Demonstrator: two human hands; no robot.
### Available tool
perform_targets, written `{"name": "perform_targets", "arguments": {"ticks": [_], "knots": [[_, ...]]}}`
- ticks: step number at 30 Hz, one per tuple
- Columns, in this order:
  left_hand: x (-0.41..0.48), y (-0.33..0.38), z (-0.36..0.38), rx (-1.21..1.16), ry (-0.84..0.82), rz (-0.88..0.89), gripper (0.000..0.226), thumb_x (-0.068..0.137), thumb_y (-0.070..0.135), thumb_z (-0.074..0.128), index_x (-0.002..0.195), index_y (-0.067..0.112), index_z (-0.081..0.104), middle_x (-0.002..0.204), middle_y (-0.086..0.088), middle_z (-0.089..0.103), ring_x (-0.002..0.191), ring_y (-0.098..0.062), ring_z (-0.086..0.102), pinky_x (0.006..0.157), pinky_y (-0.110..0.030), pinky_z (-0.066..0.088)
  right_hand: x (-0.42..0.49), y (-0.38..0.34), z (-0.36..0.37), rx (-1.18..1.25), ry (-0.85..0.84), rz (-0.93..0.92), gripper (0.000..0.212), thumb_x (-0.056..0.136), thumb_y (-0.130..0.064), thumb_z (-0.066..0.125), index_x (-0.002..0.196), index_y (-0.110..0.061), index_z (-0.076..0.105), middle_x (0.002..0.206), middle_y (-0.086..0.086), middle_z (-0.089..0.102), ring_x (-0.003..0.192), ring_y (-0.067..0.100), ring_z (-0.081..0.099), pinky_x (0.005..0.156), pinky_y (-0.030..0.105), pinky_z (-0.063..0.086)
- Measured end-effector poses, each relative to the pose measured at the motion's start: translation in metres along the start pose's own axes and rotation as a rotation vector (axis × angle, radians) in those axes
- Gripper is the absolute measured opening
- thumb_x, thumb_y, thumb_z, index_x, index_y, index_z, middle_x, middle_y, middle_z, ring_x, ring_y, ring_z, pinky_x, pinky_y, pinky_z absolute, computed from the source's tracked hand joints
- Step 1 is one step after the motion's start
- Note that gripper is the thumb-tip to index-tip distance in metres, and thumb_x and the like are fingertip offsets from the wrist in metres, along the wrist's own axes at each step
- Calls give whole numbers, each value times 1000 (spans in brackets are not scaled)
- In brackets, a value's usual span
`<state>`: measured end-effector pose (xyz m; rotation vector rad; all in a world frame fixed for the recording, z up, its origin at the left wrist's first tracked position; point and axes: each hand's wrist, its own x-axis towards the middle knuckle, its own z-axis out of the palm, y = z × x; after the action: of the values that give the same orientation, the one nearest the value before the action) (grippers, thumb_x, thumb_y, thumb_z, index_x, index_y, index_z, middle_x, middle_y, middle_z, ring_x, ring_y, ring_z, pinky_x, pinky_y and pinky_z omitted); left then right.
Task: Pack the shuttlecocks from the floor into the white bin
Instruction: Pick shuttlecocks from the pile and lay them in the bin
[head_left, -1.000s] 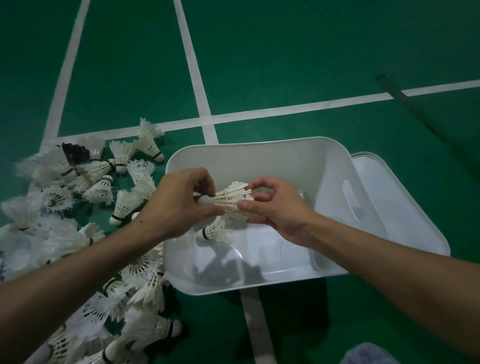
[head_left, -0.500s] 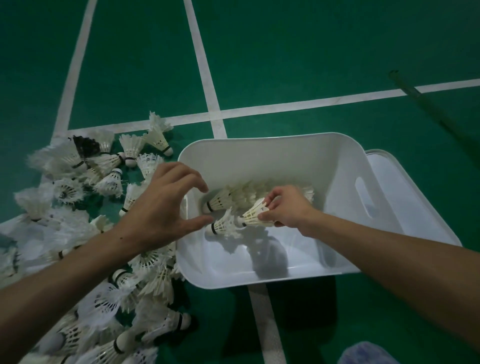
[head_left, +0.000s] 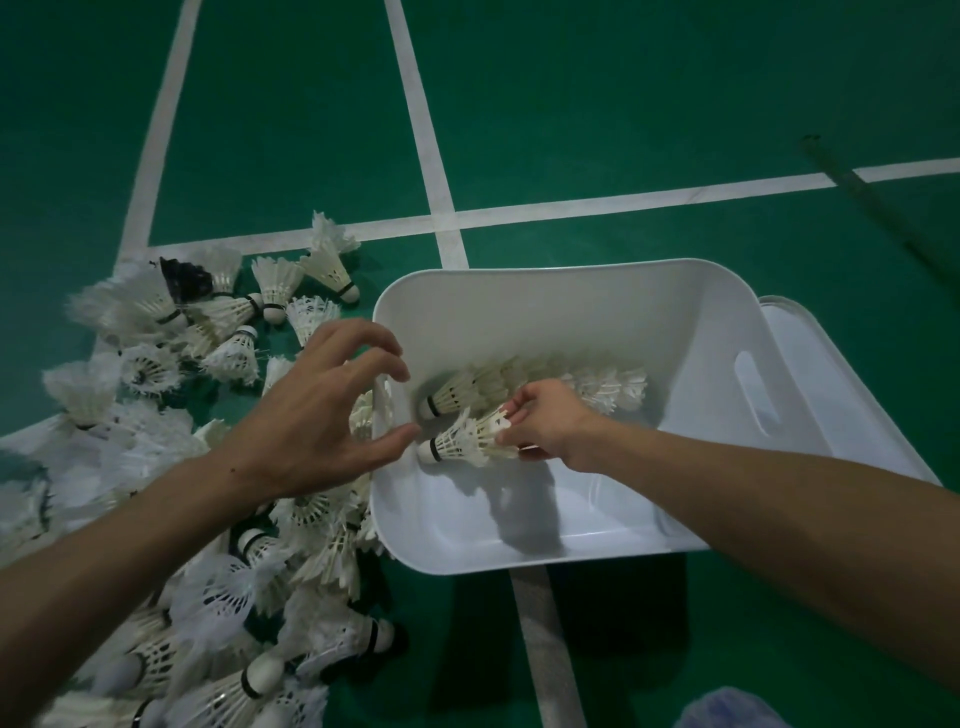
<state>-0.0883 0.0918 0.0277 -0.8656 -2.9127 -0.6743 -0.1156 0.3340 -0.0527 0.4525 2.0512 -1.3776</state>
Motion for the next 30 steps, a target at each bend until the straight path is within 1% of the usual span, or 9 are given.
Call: {"name": "perform_targets", "arguments": {"ticks": [6, 9, 13, 18, 20, 22, 27, 28, 30], "knots": [[-1, -2, 0, 13, 8, 18, 52, 77, 60, 52, 103, 16, 61, 118, -2, 50, 119, -17, 39, 97, -33, 35, -3, 5, 1, 68, -20, 43, 30, 75, 7, 76, 86, -10, 55, 81, 8, 60, 78, 23, 63, 56, 30, 57], [0, -2, 1, 23, 9, 23, 52, 77, 60, 52, 103, 16, 62, 118, -2, 51, 120, -18, 39, 97, -34, 36, -2, 5, 3, 80, 5, 63, 32, 74, 7, 77, 84, -12, 54, 80, 9, 60, 70, 20, 61, 58, 32, 57], [-1, -3, 1, 21, 11, 22, 52, 77, 59, 52, 102, 16, 62, 118, -2, 51, 120, -19, 39, 97, -34, 36, -1, 6, 4, 128, 54, 81, 35, 72, 9, 77, 80, -13, 52, 75, 9, 59, 67, 20, 58, 65, 37, 57], [0, -4, 2, 35, 14, 25, 52, 77, 60, 51, 102, 16, 62, 118, -3, 51, 120, -20, 40, 98, -35, 35, -2, 7, 10, 126, 78, 89, 34, 74, 8, 76, 81, -14, 50, 78, 9, 58, 72, 20, 58, 71, 40, 57], [1, -3, 3, 38, 15, 24, 52, 77, 60, 51, 102, 16, 62, 119, -3, 51, 121, -20, 39, 98, -34, 35, -3, 6, 7, 118, 74, 66, 33, 74, 6, 77, 81, -12, 51, 77, 8, 58, 69, 19, 59, 72, 40, 57], [1, -3, 3, 30, 18, 24, 52, 77, 60, 51, 102, 16, 62, 119, -2, 51, 121, -19, 38, 97, -33, 34, -3, 7, 3, 107, 62, 33, 32, 73, 6, 78, 82, -11, 52, 78, 9, 59, 71, 21, 61, 76, 44, 57], [2, -3, 4, 42, 31, 23, 54, 76, 62, 49, 103, 17, 61, 120, -2, 50, 122, -17, 34, 98, -32, 32, -12, 8, -4, -19, 21, -15, 35, 69, 0, 83, 88, -7, 55, 84, 12, 63, 75, 23, 64, 76, 43, 60], [2, -2, 4, 46, 23, 21, 55, 76, 64, 48, 104, 17, 61, 121, -1, 50, 122, -16, 33, 98, -32, 32, -15, 5, -7, -125, 30, -44, 34, 69, -5, 84, 88, -6, 56, 86, 13, 65, 76, 24, 64, 76, 43, 60], [0, -3, 0, 49, -20, 24, 64, 77, 72, 43, 110, 19, 59, 126, 0, 46, 125, -15, 31, 99, -32, 31, -24, -4, -14, -452, 68, -132, 33, 69, -16, 86, 87, -7, 60, 87, 10, 67, 78, 22, 64, 74, 38, 58]]}}
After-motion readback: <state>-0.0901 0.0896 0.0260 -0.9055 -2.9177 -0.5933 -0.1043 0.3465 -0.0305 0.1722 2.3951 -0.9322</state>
